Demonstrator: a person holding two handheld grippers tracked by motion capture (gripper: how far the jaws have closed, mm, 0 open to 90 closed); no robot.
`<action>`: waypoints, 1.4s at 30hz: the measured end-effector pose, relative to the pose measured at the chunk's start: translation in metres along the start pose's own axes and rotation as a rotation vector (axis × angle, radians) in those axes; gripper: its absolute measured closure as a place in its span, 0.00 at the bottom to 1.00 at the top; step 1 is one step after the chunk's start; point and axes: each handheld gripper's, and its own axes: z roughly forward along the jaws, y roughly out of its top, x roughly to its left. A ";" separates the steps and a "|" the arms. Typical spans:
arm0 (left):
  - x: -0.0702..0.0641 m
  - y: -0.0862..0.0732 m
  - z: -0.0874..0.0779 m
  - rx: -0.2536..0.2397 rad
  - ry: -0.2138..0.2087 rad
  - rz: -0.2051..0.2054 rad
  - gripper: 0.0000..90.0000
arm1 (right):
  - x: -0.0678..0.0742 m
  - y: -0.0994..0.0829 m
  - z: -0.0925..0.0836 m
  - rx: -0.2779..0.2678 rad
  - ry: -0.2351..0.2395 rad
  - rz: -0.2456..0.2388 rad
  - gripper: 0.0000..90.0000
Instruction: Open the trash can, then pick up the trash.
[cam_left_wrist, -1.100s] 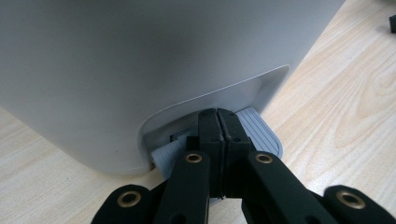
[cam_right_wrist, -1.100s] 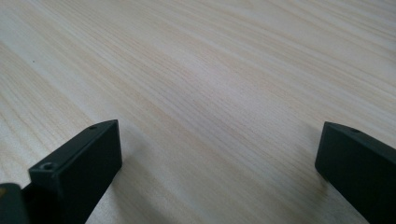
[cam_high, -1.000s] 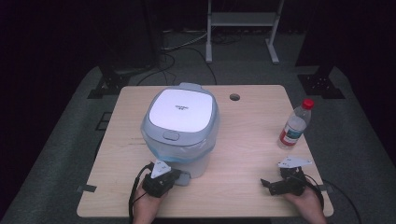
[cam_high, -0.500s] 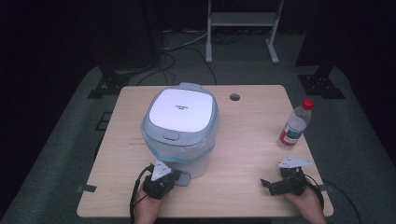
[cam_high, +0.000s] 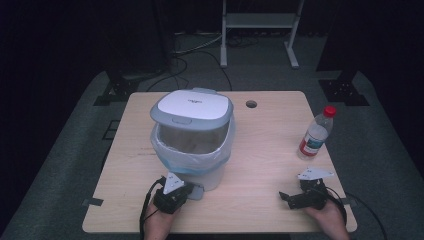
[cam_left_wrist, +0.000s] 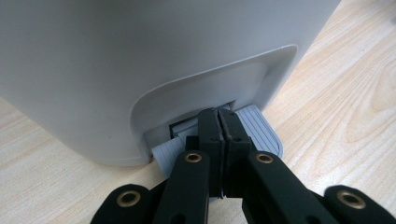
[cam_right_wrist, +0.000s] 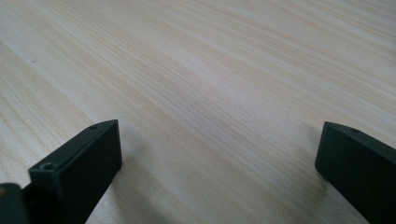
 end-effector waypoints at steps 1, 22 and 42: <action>0.000 0.000 0.000 0.001 0.002 0.002 0.99 | 0.000 0.000 0.000 0.000 0.000 0.000 0.00; -0.003 -0.014 0.005 -0.049 0.024 0.014 0.99 | 0.000 0.001 0.001 0.000 -0.007 0.007 0.00; -0.001 -0.014 0.005 -0.051 0.007 0.003 0.99 | -0.009 0.005 -0.014 -0.024 -0.005 0.074 0.00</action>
